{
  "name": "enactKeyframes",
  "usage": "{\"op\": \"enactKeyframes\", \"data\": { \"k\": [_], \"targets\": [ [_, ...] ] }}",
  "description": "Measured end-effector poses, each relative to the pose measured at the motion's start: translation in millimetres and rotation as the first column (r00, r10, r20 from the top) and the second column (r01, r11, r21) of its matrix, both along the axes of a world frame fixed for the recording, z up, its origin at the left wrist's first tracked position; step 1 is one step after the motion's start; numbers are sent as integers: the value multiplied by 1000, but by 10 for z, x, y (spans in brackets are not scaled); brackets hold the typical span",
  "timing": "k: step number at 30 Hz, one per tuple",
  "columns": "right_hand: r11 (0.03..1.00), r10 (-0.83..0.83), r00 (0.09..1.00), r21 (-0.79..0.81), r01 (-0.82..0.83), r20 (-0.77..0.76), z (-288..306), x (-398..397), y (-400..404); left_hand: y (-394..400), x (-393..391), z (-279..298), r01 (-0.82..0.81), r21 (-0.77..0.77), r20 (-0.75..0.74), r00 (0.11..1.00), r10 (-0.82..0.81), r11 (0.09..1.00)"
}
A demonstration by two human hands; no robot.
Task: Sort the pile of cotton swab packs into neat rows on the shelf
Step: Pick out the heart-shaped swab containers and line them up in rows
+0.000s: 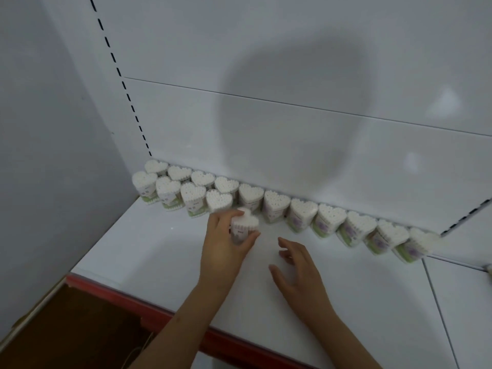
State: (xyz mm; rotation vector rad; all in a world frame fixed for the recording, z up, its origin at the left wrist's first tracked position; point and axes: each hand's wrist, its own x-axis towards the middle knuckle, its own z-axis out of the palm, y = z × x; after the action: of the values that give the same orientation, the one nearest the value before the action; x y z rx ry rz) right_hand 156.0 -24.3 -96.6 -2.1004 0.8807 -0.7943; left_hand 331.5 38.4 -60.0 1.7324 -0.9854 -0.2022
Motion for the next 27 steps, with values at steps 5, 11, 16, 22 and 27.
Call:
{"op": "enactKeyframes", "data": {
  "k": [5,11,16,22,27],
  "targets": [
    [994,34,997,-101,-41,-70,-42,3,28,-84,-19,-33,-163,10,226,961,156,987],
    [995,17,999,-97,-21,-41,-55,2,17,31,-70,-164,-79,-14,344,936,79,997],
    [995,-1,1000,-101,1,-5,-82,-6,8,-103,-34,-170,-90,2,369,926,83,996],
    [996,4,1000,-92,-7,-22,-84,-2,18,-213,22,-184,-99,25,362,928,83,995],
    [996,5,1000,-85,-6,-21,-81,-6,16,-247,50,-171,-96,47,339,938,74,994]
  ]
}}
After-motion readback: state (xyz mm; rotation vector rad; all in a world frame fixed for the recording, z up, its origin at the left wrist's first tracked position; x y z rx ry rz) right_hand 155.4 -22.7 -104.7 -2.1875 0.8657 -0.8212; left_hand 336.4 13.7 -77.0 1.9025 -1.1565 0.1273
